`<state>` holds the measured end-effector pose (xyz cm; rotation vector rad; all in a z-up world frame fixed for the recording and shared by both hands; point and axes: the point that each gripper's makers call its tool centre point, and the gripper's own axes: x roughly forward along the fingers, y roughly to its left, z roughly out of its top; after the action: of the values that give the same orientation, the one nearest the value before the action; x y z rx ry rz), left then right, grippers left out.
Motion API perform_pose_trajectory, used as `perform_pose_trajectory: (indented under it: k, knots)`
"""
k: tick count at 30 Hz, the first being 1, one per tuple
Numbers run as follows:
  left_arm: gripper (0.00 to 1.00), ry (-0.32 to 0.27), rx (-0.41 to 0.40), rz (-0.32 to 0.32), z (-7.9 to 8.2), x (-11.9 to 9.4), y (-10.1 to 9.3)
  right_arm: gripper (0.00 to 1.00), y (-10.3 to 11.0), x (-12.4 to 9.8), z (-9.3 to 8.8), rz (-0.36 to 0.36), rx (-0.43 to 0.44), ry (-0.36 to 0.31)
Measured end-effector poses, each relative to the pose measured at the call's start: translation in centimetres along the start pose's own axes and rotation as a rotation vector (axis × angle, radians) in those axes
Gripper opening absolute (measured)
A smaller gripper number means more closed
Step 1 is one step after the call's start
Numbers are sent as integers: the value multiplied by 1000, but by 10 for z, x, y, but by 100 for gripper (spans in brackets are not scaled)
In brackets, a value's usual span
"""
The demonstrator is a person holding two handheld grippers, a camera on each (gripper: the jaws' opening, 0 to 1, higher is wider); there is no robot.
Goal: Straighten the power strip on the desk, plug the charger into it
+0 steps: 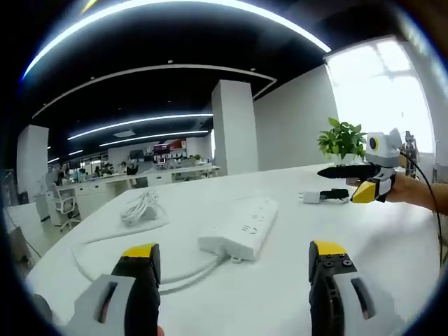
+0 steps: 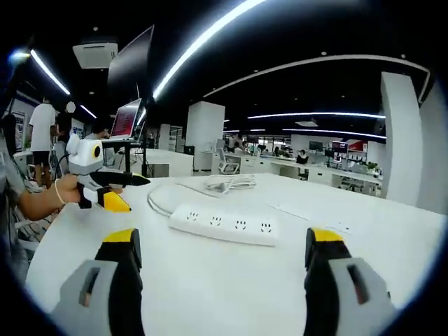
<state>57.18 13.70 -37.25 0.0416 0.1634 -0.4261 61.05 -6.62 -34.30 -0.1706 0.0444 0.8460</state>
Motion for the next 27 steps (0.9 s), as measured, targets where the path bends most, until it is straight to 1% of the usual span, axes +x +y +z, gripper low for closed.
perform_pose_trajectory:
  k: [9,16,24,27]
  knots:
    - [88,0,-27,-1,-1,10,2,98,-6,21,-5,34,9,23]
    - [88,-3,-34,-1,-1,19,0,99,-7,35,-8,56,29,16]
    - [86,-1,-63,1,-2,30,0,99,-12,49,-12,76,39,11]
    - [86,5,-61,-1,-3,37,-1,99,-17,55,-16,76,50,11]
